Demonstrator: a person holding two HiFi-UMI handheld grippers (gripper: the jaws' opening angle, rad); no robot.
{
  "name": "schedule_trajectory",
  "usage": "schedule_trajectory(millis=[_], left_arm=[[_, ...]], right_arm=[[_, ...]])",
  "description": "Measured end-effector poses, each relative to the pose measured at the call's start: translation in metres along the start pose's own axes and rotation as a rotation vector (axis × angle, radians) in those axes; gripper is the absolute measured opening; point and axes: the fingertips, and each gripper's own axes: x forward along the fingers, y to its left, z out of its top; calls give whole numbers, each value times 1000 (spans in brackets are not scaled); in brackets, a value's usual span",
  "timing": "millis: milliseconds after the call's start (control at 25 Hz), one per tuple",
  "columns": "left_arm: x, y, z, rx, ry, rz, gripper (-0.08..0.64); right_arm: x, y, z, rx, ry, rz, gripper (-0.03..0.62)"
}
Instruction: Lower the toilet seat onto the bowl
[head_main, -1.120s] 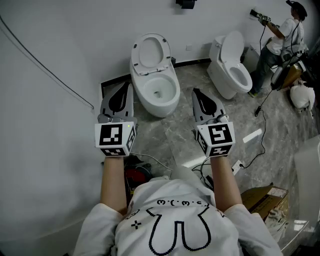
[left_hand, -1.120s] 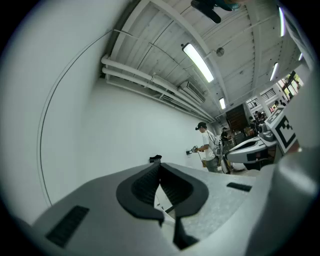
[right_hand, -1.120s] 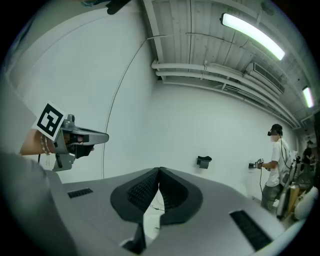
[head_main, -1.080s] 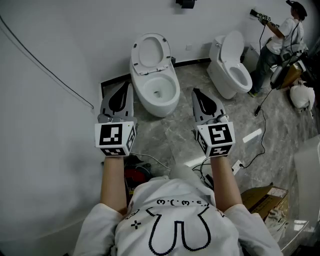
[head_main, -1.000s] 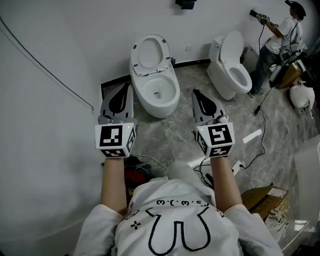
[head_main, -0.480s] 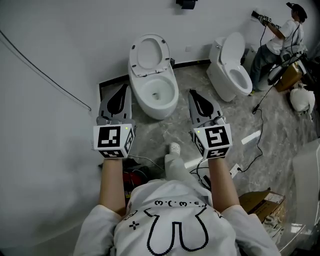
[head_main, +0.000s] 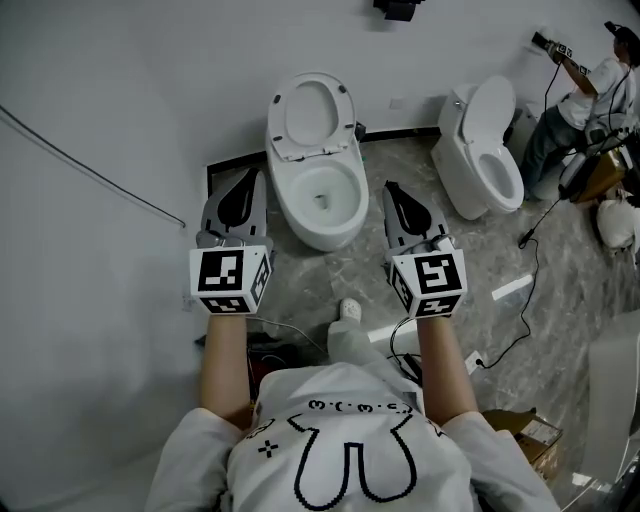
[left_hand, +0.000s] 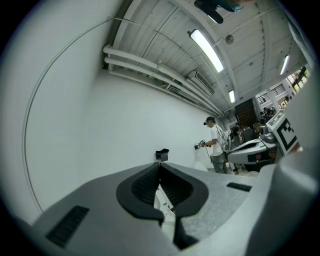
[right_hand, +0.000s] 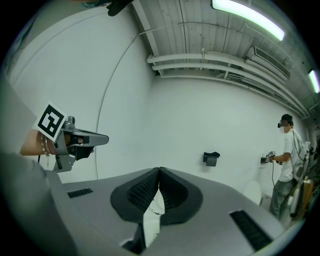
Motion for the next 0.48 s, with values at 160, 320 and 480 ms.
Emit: schedule_trajectory(millis=[160, 320, 480], left_arm=[[45, 7, -6, 0, 15, 14, 11], [87, 12, -17, -6, 38, 31, 11], [133, 15, -31, -19, 73, 43, 11]], right_arm=[[40, -29, -8, 22, 6, 21, 28], [76, -58, -18, 37, 18, 35, 28], [112, -89, -35, 63, 50, 57, 28]])
